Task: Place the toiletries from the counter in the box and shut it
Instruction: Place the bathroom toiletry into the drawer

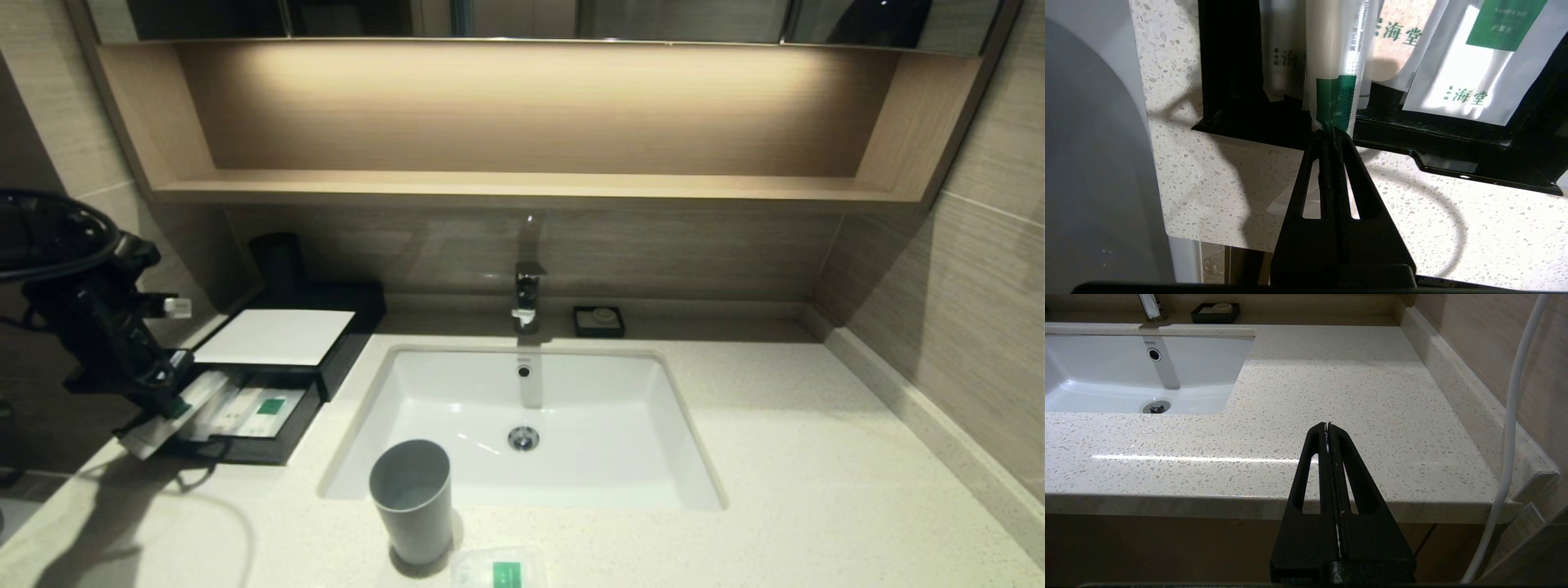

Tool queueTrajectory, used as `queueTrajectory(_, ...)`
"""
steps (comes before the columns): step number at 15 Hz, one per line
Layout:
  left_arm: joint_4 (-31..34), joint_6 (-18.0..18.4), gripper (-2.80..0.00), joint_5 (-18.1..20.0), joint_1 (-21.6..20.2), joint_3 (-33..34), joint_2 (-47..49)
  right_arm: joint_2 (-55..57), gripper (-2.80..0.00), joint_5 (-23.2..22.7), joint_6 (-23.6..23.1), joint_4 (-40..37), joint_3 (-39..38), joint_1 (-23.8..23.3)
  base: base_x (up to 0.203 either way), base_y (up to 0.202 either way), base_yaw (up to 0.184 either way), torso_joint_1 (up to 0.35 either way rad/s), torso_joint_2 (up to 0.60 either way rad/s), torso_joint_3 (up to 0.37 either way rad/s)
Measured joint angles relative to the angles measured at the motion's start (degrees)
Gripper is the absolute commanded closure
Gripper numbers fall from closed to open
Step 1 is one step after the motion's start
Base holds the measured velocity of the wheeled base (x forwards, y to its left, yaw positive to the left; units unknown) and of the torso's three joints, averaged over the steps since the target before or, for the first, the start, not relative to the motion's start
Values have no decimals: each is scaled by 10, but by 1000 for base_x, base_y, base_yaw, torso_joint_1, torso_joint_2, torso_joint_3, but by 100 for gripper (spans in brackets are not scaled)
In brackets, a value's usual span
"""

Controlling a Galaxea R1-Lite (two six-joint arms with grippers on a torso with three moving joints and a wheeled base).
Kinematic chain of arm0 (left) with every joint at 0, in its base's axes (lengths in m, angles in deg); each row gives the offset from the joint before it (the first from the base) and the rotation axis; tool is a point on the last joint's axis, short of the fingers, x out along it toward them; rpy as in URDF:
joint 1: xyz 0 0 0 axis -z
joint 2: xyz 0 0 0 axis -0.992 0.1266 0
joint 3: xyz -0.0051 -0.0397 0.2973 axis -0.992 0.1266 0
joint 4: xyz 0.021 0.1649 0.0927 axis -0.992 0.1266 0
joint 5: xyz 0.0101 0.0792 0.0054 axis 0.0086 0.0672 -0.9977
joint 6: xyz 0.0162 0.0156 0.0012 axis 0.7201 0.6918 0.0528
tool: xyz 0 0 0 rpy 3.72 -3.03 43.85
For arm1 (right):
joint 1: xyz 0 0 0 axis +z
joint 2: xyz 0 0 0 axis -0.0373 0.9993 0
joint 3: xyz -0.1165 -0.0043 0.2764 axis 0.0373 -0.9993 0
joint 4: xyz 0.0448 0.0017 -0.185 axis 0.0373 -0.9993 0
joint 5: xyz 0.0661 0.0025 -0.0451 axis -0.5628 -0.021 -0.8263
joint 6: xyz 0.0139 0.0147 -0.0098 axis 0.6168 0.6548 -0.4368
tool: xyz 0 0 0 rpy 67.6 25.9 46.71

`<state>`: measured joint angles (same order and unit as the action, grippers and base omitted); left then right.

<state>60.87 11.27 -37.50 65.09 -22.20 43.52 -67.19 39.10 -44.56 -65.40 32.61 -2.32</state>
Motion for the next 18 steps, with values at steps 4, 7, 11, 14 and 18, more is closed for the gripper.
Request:
queueTrajectory(4,-16,-1,0,-1,2,0,6,0,0,0,0,0,0,0,0,0,0,0,0,0)
queueTrajectory(7,-27,-2,0,0,2,0,11,0,0,0,0,0,0,0,0,0,0,0,0,0)
queueTrajectory(11,-55,-11,0,0,1,1,18,0,0,0,0,0,0,0,0,0,0,0,0,0)
queueTrajectory(14,-67,-12,0,0,2,0,24,0,0,0,0,0,0,0,0,0,0,0,0,0)
queueTrajectory(18,-93,-16,0,0,2,0,28,0,0,0,0,0,0,0,0,0,0,0,0,0)
